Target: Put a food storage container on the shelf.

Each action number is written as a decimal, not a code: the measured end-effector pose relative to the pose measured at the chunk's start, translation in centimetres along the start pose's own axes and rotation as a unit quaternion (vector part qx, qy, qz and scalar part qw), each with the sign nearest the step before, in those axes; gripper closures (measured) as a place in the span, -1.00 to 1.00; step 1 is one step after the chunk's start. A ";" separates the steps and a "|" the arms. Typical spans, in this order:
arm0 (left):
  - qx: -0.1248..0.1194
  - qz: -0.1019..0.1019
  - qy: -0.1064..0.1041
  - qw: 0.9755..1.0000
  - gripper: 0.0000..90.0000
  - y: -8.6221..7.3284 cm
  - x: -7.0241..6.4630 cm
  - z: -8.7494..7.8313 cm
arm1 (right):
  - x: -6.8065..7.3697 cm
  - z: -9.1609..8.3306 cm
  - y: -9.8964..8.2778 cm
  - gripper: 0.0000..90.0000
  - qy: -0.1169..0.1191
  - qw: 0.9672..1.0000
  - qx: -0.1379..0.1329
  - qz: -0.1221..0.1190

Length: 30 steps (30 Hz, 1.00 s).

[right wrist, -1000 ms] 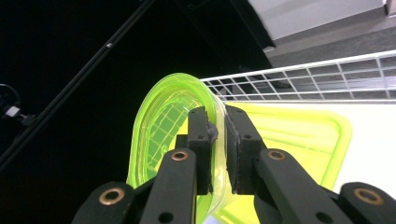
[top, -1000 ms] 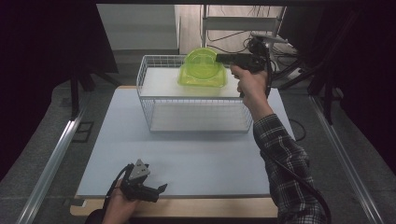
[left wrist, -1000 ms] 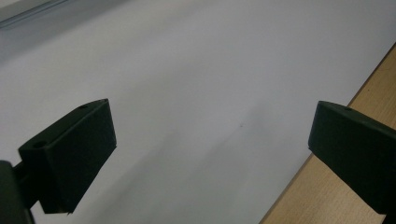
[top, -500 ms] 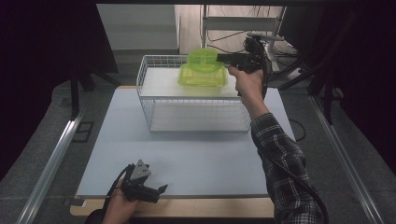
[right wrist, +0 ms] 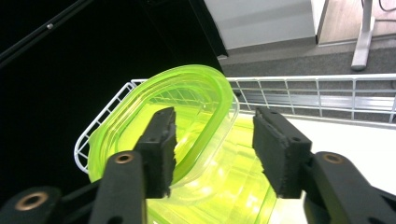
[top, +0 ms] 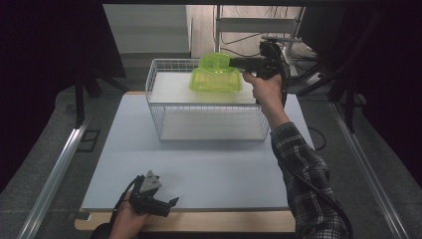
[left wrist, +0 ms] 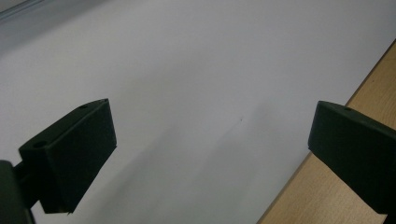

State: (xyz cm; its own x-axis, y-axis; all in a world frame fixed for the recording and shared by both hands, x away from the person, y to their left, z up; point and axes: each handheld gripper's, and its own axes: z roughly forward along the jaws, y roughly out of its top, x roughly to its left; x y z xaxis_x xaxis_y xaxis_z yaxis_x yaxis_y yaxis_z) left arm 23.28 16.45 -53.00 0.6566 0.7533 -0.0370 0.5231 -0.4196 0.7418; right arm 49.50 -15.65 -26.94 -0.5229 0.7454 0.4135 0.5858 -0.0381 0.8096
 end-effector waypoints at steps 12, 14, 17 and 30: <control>0.002 0.002 0.001 1.000 -0.98 0.0 0.0 0.1 | 0.2 -1.6 -1.2 -0.19 0.026 0.999 0.008 -0.017; 0.002 0.002 0.001 1.000 -0.98 0.0 0.0 0.1 | 0.3 -1.9 -1.4 -0.20 0.030 0.999 0.009 -0.020; 0.003 0.003 0.002 1.000 -0.98 0.0 0.0 0.1 | 0.5 -2.3 -1.7 -0.24 0.038 0.999 0.010 -0.024; 0.005 0.004 0.002 1.000 -0.98 0.0 -0.1 0.1 | 0.8 -3.3 -4.2 -0.36 0.071 0.996 0.038 -0.046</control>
State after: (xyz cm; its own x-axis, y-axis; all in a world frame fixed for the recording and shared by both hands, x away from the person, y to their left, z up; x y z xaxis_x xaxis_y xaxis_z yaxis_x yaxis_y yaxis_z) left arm 23.30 16.34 -53.05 0.6585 0.7520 -0.0291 0.5235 -0.4299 0.7356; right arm 44.52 -17.07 -28.62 -0.6559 0.6415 0.3979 0.5738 0.0813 0.8149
